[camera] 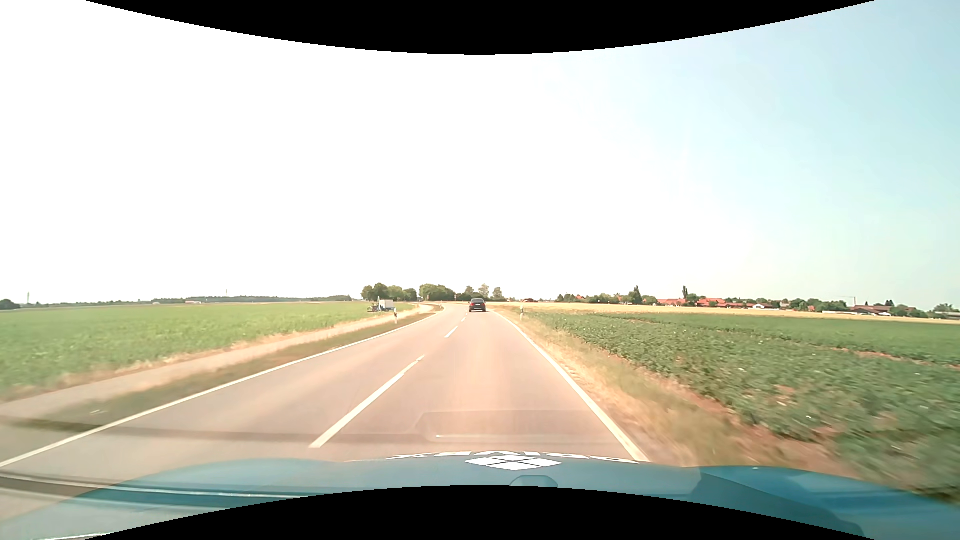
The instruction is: Follow the waypoints while adhering to traffic rules and regulations
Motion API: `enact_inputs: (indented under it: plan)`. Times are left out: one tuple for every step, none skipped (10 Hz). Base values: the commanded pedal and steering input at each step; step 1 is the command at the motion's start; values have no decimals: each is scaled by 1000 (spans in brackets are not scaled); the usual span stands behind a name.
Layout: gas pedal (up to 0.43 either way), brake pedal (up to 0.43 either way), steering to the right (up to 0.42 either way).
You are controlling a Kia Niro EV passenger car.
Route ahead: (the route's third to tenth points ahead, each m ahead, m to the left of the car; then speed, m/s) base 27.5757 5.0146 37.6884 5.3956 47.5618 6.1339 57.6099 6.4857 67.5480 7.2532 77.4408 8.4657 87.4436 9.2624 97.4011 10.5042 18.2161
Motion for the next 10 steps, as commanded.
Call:
enact_inputs:
  plan:
    - [157, 0, -9]
    - [157, 0, -8]
    - [157, 0, -7]
    - [157, 0, -8]
    - [157, 0, -8]
    - [157, 0, -8]
    - [157, 0, -8]
    - [169, 0, -7]
    - [169, 0, -7]
    - [169, 0, -8]
